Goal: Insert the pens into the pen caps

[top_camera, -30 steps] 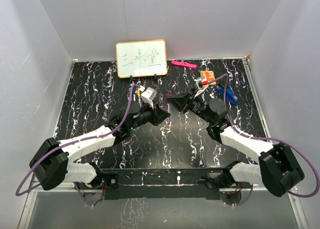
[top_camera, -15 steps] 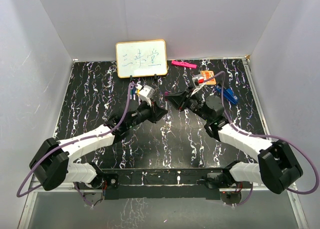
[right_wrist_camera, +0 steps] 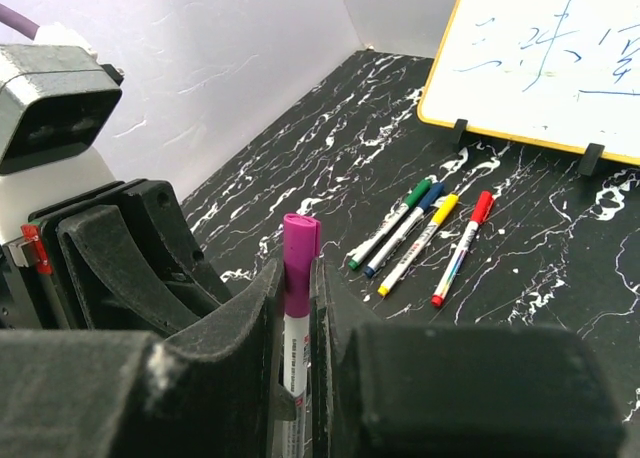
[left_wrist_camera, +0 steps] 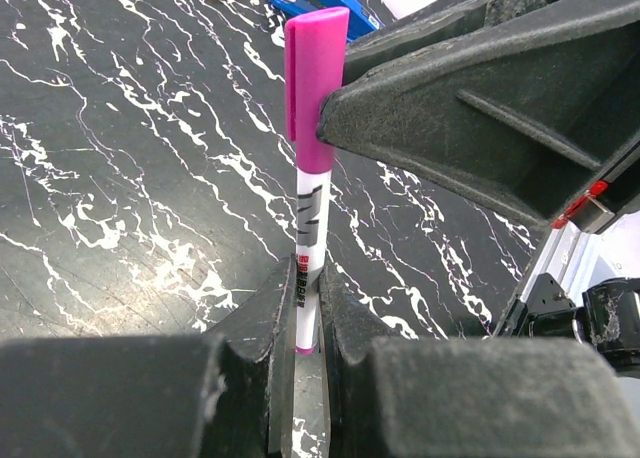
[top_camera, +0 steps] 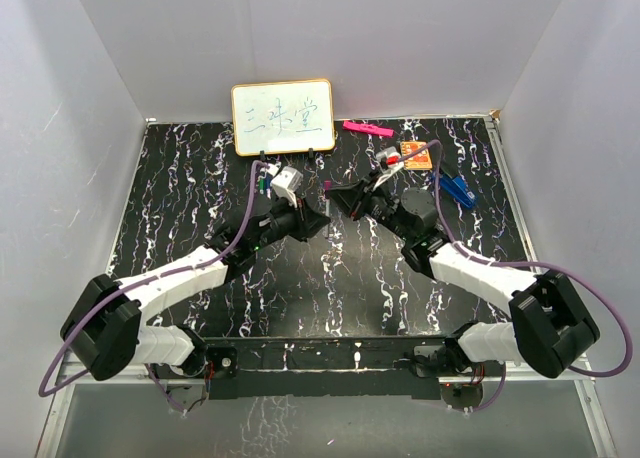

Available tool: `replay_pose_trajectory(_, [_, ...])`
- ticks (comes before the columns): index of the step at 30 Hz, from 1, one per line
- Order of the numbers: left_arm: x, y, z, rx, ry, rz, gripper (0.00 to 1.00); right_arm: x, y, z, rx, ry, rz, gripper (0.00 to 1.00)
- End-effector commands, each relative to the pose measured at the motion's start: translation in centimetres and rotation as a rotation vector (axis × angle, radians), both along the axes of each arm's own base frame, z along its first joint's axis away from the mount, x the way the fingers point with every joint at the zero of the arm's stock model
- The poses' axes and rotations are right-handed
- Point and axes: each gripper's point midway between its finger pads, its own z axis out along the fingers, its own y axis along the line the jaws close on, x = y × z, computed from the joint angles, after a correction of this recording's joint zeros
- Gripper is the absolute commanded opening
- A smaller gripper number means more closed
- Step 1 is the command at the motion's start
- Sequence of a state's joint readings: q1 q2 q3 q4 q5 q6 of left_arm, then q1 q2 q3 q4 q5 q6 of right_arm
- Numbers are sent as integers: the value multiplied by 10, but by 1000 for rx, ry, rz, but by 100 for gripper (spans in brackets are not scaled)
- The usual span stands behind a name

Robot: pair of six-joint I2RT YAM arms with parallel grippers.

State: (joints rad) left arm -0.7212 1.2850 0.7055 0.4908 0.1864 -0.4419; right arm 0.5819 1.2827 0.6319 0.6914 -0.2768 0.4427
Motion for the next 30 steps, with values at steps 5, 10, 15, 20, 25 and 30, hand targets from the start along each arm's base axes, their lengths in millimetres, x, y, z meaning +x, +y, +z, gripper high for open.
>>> replay_pose_trajectory(5, [28, 17, 48, -78, -99, 128, 0, 5, 7, -6, -142, 77, -19, 29])
replay_pose_trajectory(10, [28, 39, -20, 86, 74, 228, 0, 21, -11, 38, -113, -11, -158, 38])
replay_pose_trajectory(15, [45, 61, -50, 230, 182, 352, 0, 26, -34, 48, -130, -10, -278, 40])
replay_pose_trajectory(20, [79, 74, -70, 313, 284, 427, 0, 21, -53, 35, -172, 20, -346, 40])
replay_pose_trajectory(25, [107, 83, -87, 376, 327, 488, 0, 15, -56, 24, -184, 33, -336, 41])
replay_pose_trajectory(30, [129, 91, -111, 446, 397, 536, 0, 13, -56, 18, -191, 40, -327, 40])
